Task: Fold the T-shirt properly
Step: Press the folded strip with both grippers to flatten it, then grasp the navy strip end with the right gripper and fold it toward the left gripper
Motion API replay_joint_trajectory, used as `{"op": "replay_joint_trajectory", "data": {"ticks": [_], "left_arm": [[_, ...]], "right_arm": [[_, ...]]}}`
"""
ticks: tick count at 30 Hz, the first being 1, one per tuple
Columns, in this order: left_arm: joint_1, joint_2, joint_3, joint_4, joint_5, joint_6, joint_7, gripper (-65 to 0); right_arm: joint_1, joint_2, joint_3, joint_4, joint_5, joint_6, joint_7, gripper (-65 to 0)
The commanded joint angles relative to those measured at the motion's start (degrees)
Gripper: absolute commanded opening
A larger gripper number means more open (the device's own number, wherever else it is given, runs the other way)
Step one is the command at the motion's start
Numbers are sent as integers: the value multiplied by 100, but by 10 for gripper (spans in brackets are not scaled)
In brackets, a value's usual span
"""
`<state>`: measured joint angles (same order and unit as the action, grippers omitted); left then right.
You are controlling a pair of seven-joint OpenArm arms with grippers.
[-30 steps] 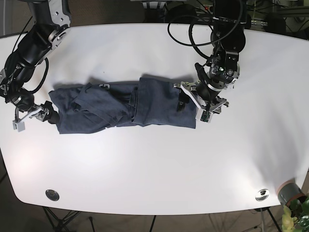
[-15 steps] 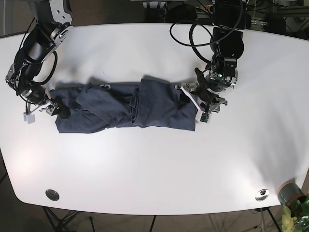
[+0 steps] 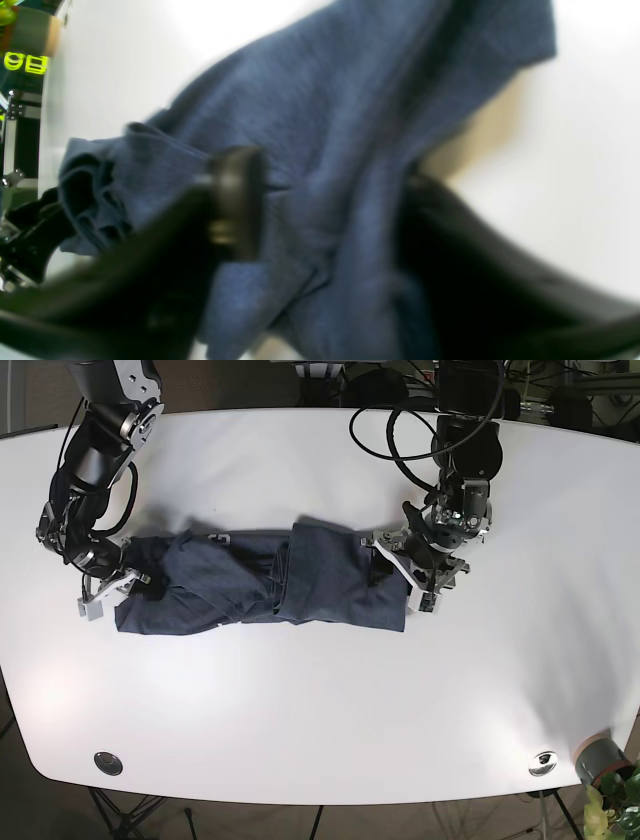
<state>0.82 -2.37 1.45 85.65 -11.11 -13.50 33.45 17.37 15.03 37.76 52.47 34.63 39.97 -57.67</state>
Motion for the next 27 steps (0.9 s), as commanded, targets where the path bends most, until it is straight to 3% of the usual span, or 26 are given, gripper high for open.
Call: {"op": "replay_joint_trajectory", "data": {"ticks": [1, 3, 10, 14, 17, 20, 24, 27], "left_arm": [[-122, 48, -202, 73, -352, 0, 44, -265], [-130, 48, -308, 64, -607, 0, 255, -265], [-350, 57, -387, -314, -1126, 27, 387, -265], [-359, 66, -378, -446, -1363, 27, 387, -265], [-359, 101, -308, -446, -1574, 35, 387, -265], [-359, 162, -194, -446, -1627, 35, 387, -265], [-341, 338, -194, -455, -1609, 35, 475, -265], [-341, 400, -194, -455, -1618, 35, 615, -265]], "right_arm": [[105, 93, -9, 68, 58, 3, 4, -577], [105, 93, -9, 208, 49, 3, -4, -623], [-282, 31, -9, 1861, 49, 3, -365, -626], [-607, -162, -9, 3021, 75, -256, -646, -626], [-835, -294, -35, 3927, 66, -309, -822, -626], [-959, -426, -369, 4657, 66, -317, -972, -626], [-1161, -602, -870, 5492, 102, -572, -1007, -626], [-1266, -839, -1213, 5931, 58, -608, -1007, -626]]}}
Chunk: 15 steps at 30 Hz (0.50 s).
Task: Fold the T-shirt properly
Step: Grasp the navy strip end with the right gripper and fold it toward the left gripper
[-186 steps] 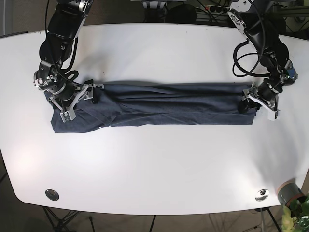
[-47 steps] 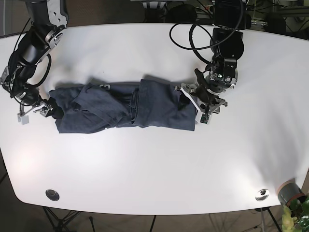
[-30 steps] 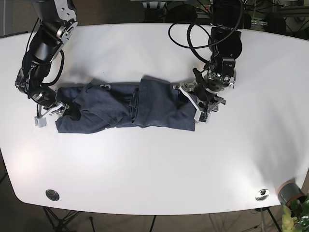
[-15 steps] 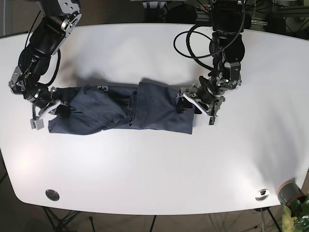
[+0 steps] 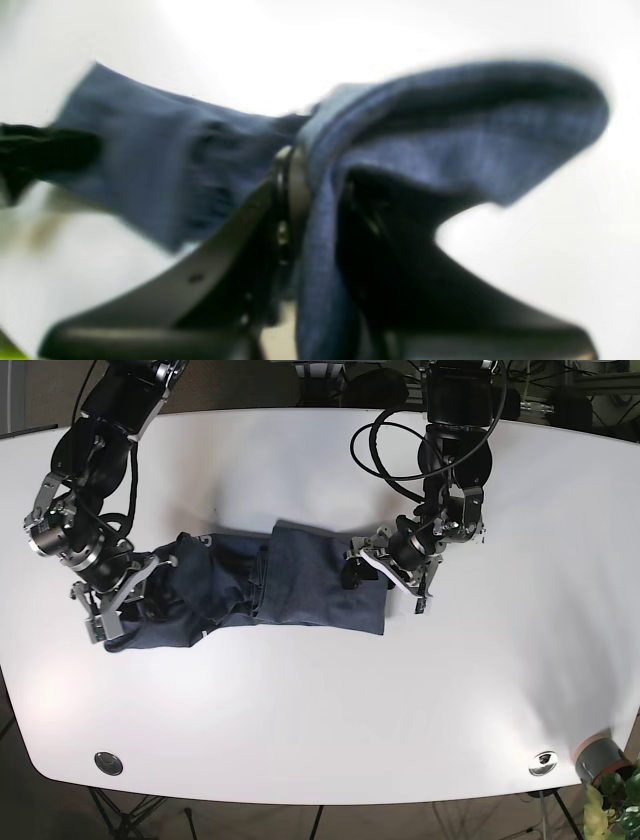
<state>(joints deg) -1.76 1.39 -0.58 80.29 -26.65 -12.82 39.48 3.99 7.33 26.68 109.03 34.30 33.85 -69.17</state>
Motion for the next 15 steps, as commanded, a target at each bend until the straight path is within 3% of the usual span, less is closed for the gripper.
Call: {"op": "replay_joint_trajectory", "data": {"ticks": [1, 9, 15], "left_arm": [[-92, 41, 10, 81, -64, -32, 30, -265], [-92, 85, 10, 81, -64, -32, 38, -265], [-83, 85, 10, 90, -64, -32, 38, -265]], "right_arm": [[54, -131, -193, 336, 90, -4, 143, -626], [-16, -694, -958, 319, 55, -4, 152, -626], [63, -1063, -1793, 116, -718, 40, 459, -626]]}}
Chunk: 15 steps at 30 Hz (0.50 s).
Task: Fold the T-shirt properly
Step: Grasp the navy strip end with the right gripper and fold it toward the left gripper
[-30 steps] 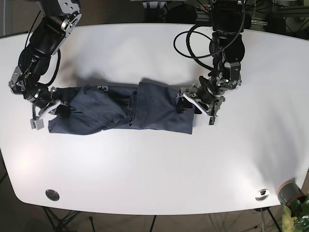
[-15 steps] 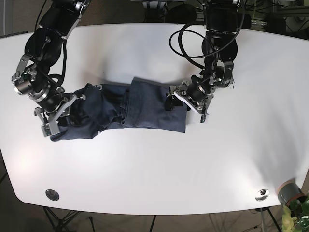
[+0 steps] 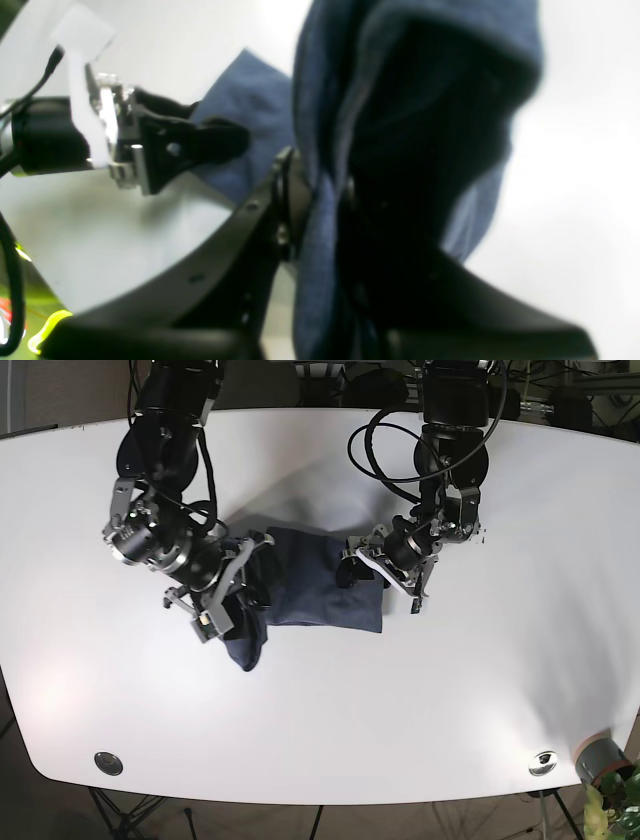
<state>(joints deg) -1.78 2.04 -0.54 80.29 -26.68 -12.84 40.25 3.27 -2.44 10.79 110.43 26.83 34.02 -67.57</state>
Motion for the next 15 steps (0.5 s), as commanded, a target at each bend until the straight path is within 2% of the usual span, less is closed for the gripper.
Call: {"op": "replay_joint_trajectory", "data": {"ticks": [1, 5, 15], "left_arm": [[-81, 20, 5, 90, -62, -30, -38, -265], [-81, 20, 5, 90, -62, -30, -38, -265], [-72, 20, 5, 90, -62, -57, -38, -265]], "right_arm": [[135, -112, -432, -129, -103, 22, 441, -626], [144, -121, -978, -463, -261, -22, 871, -626], [610, -104, -1584, -1448, -261, -31, 1575, -626]]}}
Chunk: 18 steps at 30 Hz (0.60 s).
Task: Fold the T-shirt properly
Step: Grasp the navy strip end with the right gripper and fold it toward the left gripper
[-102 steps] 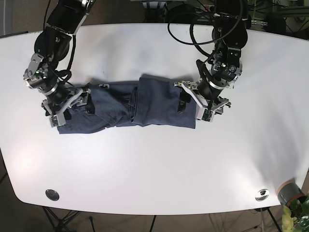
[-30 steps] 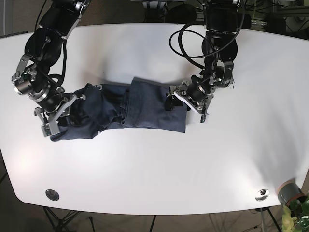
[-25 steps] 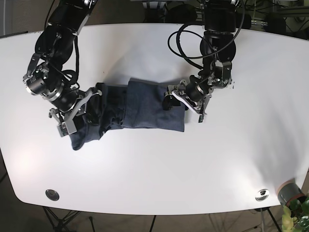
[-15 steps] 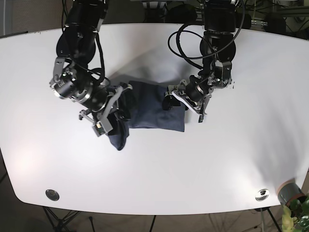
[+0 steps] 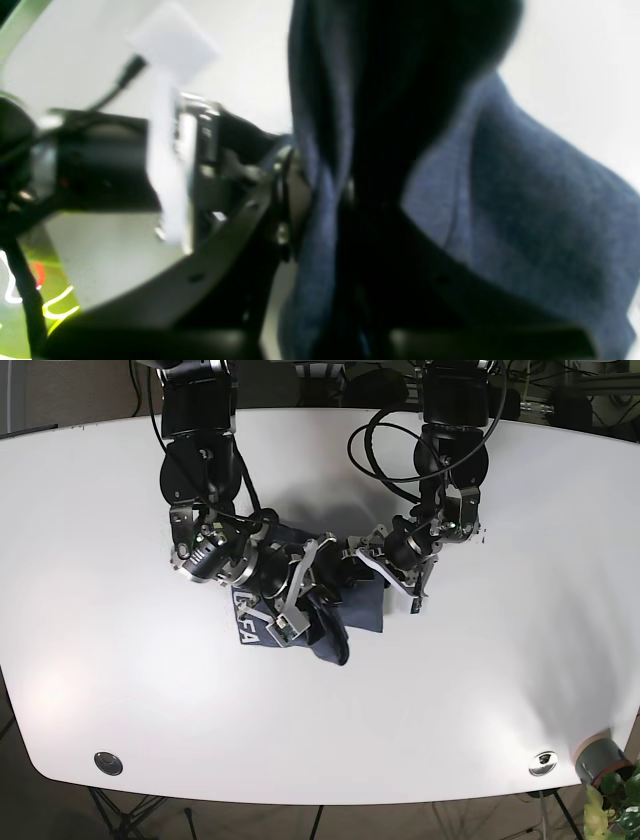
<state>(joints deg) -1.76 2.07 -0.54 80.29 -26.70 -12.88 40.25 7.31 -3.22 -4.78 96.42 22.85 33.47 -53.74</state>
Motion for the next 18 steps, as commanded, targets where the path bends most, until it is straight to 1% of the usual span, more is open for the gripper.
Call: {"op": "replay_joint_trajectory", "data": {"ticks": [1, 5, 8, 10, 13, 15, 17, 18], "left_arm": [[-75, 18, 5, 90, -60, -52, -38, -265], [-75, 18, 5, 90, -69, -52, -38, -265], [-75, 18, 5, 116, -69, -52, -65, -265], [-75, 18, -4, 133, -77, -61, -73, -265], [-75, 18, -21, 133, -86, -61, -91, -265], [-75, 18, -21, 133, -113, -61, -100, -265], [-75, 18, -21, 142, -262, -61, -100, -265], [-75, 18, -21, 142, -429, -61, -100, -267]], "right_arm": [[267, -25, -37, -99, 137, 24, 191, -626], [407, -34, -265, -381, 137, 24, 217, -623], [618, -34, -309, -680, 128, 24, 235, -620], [645, -34, -309, -767, 128, 24, 235, -590], [654, -34, -309, -794, 128, 24, 235, -487], [662, -34, -309, -811, 128, 24, 235, -392], [680, -25, -309, -811, 128, 24, 235, -303], [689, -16, -309, -811, 128, 24, 235, -249]]}}
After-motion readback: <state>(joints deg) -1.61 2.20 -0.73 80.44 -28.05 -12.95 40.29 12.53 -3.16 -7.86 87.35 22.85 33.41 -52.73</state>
